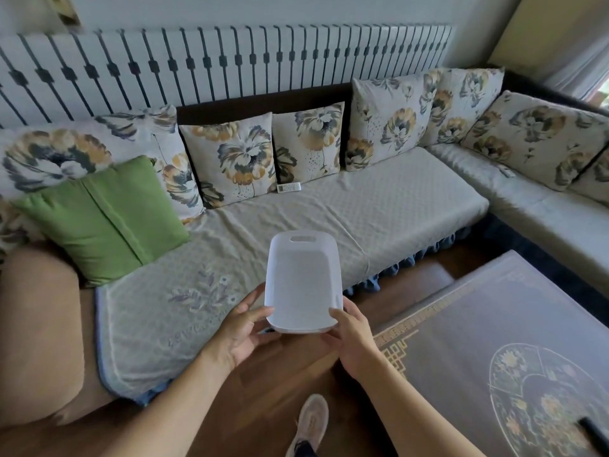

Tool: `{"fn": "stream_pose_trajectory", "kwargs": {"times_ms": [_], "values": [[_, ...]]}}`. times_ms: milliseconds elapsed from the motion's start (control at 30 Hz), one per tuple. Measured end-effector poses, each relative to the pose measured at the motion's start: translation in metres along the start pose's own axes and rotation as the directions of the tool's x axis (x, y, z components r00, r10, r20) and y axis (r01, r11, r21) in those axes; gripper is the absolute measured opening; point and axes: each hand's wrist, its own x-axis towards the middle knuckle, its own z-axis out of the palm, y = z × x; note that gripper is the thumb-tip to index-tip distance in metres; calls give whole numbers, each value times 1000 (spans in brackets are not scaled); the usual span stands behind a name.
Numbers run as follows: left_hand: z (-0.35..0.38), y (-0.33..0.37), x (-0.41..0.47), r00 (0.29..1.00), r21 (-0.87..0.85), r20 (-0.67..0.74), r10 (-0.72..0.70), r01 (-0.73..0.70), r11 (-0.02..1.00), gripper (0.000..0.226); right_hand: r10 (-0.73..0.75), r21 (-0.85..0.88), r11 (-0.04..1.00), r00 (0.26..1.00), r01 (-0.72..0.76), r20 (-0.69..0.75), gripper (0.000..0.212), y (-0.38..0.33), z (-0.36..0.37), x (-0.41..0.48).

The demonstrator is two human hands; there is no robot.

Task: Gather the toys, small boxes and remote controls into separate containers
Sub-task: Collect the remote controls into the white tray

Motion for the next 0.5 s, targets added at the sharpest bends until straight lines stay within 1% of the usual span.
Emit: {"fn": "stream_pose_trajectory", "kwargs": {"times_ms": [133,333,400,500], "values": [[22,31,63,999,-11,-26,-19,18,1000,56,4,6,1000,1000,-4,10,37,-40,-2,67],[49,77,148,998,-12,-47,-31,31,999,56,79,-14,997,996,-79,30,46,-103,0,155],[53,88,170,998,-4,-47,-43,43,999,56,100,-8,995,994,-100,44,45,-115,4,179],[54,103,203,997,-8,-50,-60,59,998,57,133,10,991,990,-133,42,51,-125,8,212]]}}
